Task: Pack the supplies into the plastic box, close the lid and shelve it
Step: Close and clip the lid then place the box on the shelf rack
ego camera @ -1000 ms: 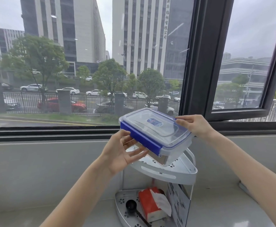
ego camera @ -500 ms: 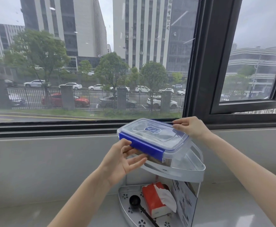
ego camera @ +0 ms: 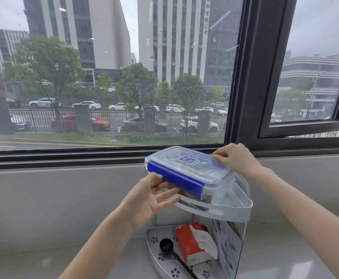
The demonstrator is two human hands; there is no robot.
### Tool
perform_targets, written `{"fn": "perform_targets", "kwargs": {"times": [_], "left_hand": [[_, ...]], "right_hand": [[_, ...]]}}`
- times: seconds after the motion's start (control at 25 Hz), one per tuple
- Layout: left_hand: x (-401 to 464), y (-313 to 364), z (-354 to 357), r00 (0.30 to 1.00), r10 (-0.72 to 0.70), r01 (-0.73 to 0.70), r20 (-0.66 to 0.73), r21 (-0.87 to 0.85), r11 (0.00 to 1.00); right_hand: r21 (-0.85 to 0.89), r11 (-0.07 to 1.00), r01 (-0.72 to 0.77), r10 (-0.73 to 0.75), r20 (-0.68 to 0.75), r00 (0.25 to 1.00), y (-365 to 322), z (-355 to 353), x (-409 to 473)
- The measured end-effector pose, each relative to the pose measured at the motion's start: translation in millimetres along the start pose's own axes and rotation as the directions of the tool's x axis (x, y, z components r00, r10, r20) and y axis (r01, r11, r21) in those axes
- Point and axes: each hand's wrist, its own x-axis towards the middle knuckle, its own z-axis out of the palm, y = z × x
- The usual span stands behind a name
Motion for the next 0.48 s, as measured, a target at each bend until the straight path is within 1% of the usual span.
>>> {"fn": "perform_targets", "kwargs": {"times": [0.12, 0.24, 0.4, 0.48], "left_hand": [[-4, 3, 1, 1.0, 0.014, -0.014, -0.008, 0.037, 0.999], [-7, 10, 2, 1.0, 0.002, -0.001, -0.008, 0.056, 0.998], [-15, 18, 7, 1.0, -0.002, 0.005, -0.03, 0.091, 0.996], [-22, 28, 9, 0.997, 0.028, -0.02, -0.074, 0.109, 0.994]], "right_hand": [[0.056, 0.997, -0.044, 0.044, 0.011, 0.999, -1, 0, -1], [0.019, 0.998, -0.064, 0.062, 0.057, 0.996, -5, -2, -3], [-0.096, 0.995, -0.027, 0.049, 0.239, 0.97, -20, -11, -12], [-0.135, 0.991, -0.002, 0.041, 0.287, 0.957, -28, -18, -16]]}}
